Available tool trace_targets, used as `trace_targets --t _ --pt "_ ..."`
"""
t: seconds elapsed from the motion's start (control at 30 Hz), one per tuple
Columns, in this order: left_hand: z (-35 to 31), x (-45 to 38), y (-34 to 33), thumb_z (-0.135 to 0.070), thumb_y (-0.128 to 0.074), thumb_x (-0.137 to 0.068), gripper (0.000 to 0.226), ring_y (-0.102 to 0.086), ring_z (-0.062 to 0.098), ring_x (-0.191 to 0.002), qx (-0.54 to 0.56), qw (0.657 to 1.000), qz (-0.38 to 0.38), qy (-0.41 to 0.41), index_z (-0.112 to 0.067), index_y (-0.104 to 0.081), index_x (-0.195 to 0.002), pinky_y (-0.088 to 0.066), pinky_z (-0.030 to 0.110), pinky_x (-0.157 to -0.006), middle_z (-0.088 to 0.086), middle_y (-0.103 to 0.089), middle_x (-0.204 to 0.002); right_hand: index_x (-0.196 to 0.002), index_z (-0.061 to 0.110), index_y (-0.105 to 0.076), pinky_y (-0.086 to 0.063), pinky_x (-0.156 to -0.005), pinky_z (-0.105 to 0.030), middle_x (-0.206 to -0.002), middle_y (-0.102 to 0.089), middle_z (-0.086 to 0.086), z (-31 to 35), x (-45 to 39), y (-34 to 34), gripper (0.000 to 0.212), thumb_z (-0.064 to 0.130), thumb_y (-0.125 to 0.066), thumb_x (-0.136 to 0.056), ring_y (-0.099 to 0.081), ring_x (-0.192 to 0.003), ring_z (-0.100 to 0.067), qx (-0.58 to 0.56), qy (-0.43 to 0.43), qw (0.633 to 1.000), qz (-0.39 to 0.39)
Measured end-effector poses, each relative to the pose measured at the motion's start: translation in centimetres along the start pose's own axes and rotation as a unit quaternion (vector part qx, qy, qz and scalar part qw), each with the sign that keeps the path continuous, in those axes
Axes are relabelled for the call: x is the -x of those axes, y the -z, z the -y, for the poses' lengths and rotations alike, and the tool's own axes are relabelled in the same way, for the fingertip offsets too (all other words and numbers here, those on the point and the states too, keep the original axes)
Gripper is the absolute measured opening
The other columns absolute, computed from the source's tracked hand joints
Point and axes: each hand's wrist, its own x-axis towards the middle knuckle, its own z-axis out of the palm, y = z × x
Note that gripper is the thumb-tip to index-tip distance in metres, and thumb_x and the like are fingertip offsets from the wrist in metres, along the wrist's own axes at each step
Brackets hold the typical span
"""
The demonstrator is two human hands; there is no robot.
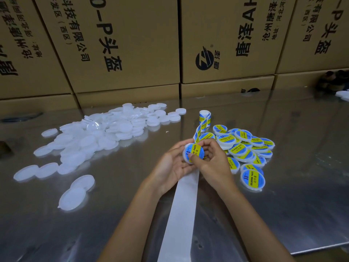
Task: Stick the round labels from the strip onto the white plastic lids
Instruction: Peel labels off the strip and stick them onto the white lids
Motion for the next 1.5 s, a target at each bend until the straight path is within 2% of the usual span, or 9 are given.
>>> trace_targets --t 0.27,0.4,0.53,0.7,0.87,1.0,1.13,1.3,1.5 --pt "0.1 0.0 0.1 -0.014 -0.036 -0.106 0.032 -0.065 0.039 -0.112 0.004 1.0 0.002 -0.012 -0.009 -0.058 -0.129 -0.057 0.04 -0.093 0.021 -0.068 -0.123 -0.1 0.02 -0.063 -0.051 -0.075 -0.024 -0.1 -0.058 0.007 -0.6 0.2 0.1 0.031 0.013 -0.081 -0.076 -0.057 -0.094 -0.014 0.152 0.067 0.986 -0.033" --pt "-0.4 0.2 0.1 -0.013 -0.04 -0.102 0.035 -0.063 0.047 -0.115 0.056 0.998 0.02 -0.006 -0.005 -0.056 -0.132 -0.054 0.044 -0.098 0.028 -0.063 -0.129 -0.128 0.024 -0.052 -0.049 -0.085 -0.027 -0.111 -0.051 0.009 -0.8 0.0 0.5 0.069 0.03 -0.087 -0.069 -0.05 -0.107 -0.014 0.165 0.066 0.983 -0.052" --pt "-0.5 0.5 -0.3 -0.014 -0.049 -0.095 0.038 -0.066 0.039 -0.114 0.084 0.995 0.049 0.001 -0.005 -0.059 -0.13 -0.059 0.041 -0.091 0.024 -0.064 -0.13 -0.097 0.023 -0.058 -0.047 -0.074 -0.02 -0.099 -0.053 0.013 -0.6 0.1 0.2 0.044 0.042 -0.085 -0.067 -0.054 -0.096 -0.01 0.163 0.067 0.983 -0.058" --pt "-0.1 0.9 -0.8 -0.012 -0.043 -0.1 0.032 -0.068 0.033 -0.11 0.047 0.996 0.071 0.029 -0.006 -0.062 -0.126 -0.058 0.043 -0.093 0.018 -0.066 -0.13 -0.068 0.004 -0.058 -0.039 -0.073 -0.021 -0.077 -0.06 -0.003 -0.7 -0.4 1.3 0.027 0.016 -0.076 -0.085 -0.054 -0.081 -0.022 0.154 0.107 0.972 -0.139" --pt "-0.3 0.7 -0.8 -0.011 -0.037 -0.104 0.035 -0.07 0.033 -0.108 0.074 0.996 0.053 0.022 -0.004 -0.059 -0.131 -0.06 0.04 -0.086 0.02 -0.066 -0.128 -0.076 0.012 -0.064 -0.041 -0.072 -0.022 -0.082 -0.061 0.005 -0.5 -0.3 1.0 0.023 0.029 -0.075 -0.085 -0.053 -0.083 -0.01 0.157 0.089 0.977 -0.118" --pt "-0.5 0.7 -0.6 -0.009 -0.041 -0.101 0.035 -0.073 0.032 -0.099 0.115 0.992 0.043 0.015 -0.002 -0.058 -0.13 -0.061 0.036 -0.076 0.021 -0.07 -0.12 -0.093 0.02 -0.058 -0.044 -0.07 -0.017 -0.095 -0.054 0.014 -0.7 0.1 0.3 0.05 0.051 -0.083 -0.062 -0.051 -0.093 -0.004 0.18 0.069 0.979 -0.058" --pt "-0.5 0.7 -0.5 -0.009 -0.037 -0.102 0.036 -0.071 0.034 -0.106 0.096 0.995 0.033 0.009 -0.002 -0.058 -0.131 -0.061 0.039 -0.083 0.023 -0.067 -0.125 -0.084 0.013 -0.06 -0.039 -0.065 -0.01 -0.09 -0.059 0.004 -0.8 -0.2 0.5 0.027 0.027 -0.082 -0.078 -0.052 -0.089 -0.007 0.165 0.113 0.977 -0.07" --pt "-0.2 0.6 -0.6 -0.012 -0.047 -0.095 0.034 -0.071 0.032 -0.103 0.07 0.997 0.014 0.006 -0.003 -0.062 -0.125 -0.061 0.04 -0.083 0.022 -0.068 -0.122 -0.078 0.005 -0.063 -0.044 -0.071 -0.032 -0.082 -0.064 -0.004 -0.9 -0.6 1.2 0.015 0.009 -0.065 -0.092 -0.057 -0.083 -0.02 0.163 0.125 0.975 -0.082" --pt "-0.5 0.4 -0.1 -0.009 -0.044 -0.098 0.033 -0.073 0.036 -0.097 0.103 0.995 0.005 -0.01 -0.002 -0.061 -0.125 -0.062 0.039 -0.077 0.023 -0.071 -0.114 -0.099 0.019 -0.063 -0.041 -0.068 -0.007 -0.098 -0.059 0.014 -1.0 0.0 0.5 0.036 0.033 -0.084 -0.074 -0.051 -0.096 -0.003 0.171 0.09 0.981 -0.015"
